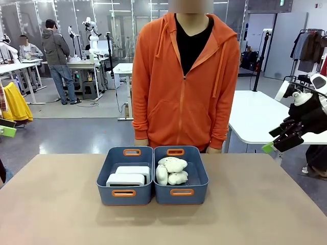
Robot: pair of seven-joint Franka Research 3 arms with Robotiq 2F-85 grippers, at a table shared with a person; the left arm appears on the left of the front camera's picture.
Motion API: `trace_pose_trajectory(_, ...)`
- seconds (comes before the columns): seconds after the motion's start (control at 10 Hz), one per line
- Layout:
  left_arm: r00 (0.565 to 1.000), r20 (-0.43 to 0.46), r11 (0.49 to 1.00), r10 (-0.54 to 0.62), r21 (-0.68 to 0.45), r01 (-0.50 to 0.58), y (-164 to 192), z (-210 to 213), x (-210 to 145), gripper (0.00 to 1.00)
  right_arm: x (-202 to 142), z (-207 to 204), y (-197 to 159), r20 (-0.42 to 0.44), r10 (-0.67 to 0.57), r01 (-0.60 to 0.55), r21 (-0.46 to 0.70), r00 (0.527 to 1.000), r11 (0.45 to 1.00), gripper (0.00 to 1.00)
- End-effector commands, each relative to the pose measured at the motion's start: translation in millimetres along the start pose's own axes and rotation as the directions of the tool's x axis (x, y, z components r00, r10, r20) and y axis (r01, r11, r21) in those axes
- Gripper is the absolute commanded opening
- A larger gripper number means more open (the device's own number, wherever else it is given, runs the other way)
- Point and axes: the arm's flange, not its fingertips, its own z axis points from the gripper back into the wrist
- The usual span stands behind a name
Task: Sort the digital clocks into the basket.
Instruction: Pick up the Digital clock from the table and place it into the empty Plastic storage basket.
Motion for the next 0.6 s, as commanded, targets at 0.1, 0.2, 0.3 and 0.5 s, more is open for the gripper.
trace_pose_trajectory(0.1, 0.999, 0.025, 1.000, 0.024, -0.016, -0.023, 3.4, 1.3, -5.8, 1.00, 3.6, -0.9, 0.3, -0.011, -0.018, 0.018, -0.006, 1.000, 1.000, 0.90)
trace_pose_trajectory(0.2, 0.999, 0.025, 1.000, 0.024, -0.016, -0.023, 3.4, 1.3, -5.8, 1.00, 3.6, -0.9, 0.3, -0.011, -0.018, 0.018, -0.006, 1.000, 1.000, 0.90)
trace_pose_trajectory(0.3, 0.999, 0.025, 1.000, 0.024, -0.016, -0.023, 3.4, 1.3, -5.8, 1.00, 3.6, -0.9, 0.3, -0.011, -0.018, 0.018, -0.006, 1.000, 1.000, 0.90)
trace_pose_trajectory(0.5, 0.999, 0.025, 1.000, 0.024, -0.016, -0.023, 3.4, 1.3, -5.8, 1.00, 3.6, -0.9, 0.3, -0.011, -0.018, 0.018, -0.006, 1.000, 1.000, 0.90)
